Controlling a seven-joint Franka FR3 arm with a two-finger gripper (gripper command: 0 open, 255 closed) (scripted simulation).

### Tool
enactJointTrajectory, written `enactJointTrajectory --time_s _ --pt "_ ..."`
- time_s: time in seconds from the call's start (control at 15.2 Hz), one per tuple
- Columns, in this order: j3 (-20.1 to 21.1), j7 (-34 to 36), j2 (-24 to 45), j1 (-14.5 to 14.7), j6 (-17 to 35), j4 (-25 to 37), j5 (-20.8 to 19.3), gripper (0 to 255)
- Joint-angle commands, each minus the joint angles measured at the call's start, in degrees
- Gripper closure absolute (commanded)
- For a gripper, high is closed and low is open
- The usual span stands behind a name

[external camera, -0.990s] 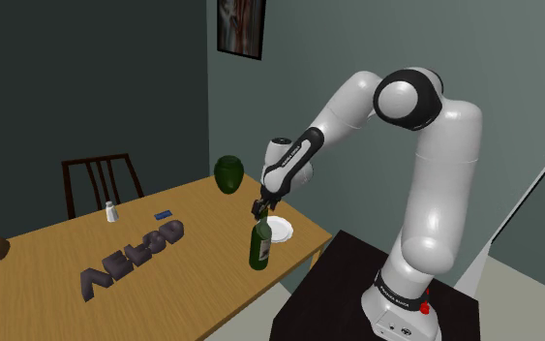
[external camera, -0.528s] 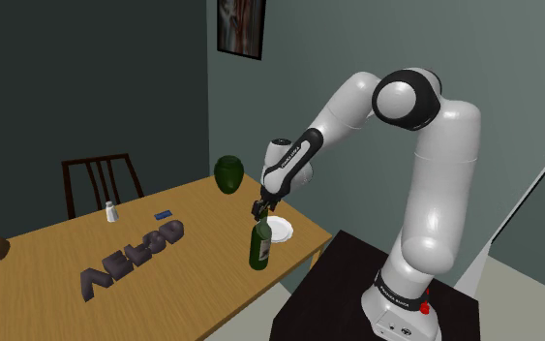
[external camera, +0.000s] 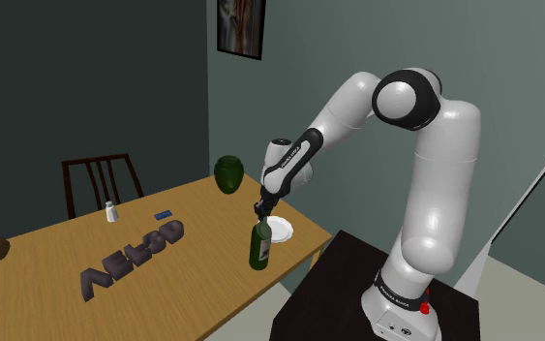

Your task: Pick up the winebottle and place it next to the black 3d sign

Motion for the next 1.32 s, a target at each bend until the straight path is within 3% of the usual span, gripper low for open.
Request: enactJointTrajectory --time_s 0.0,1.25 --pt "0.00 0.00 0.02 0.00 -0.01 -0.01 0.00 255" --pt "-0.93 2.07 -12.68 0.52 -13.85 1.20 -2.77 255"
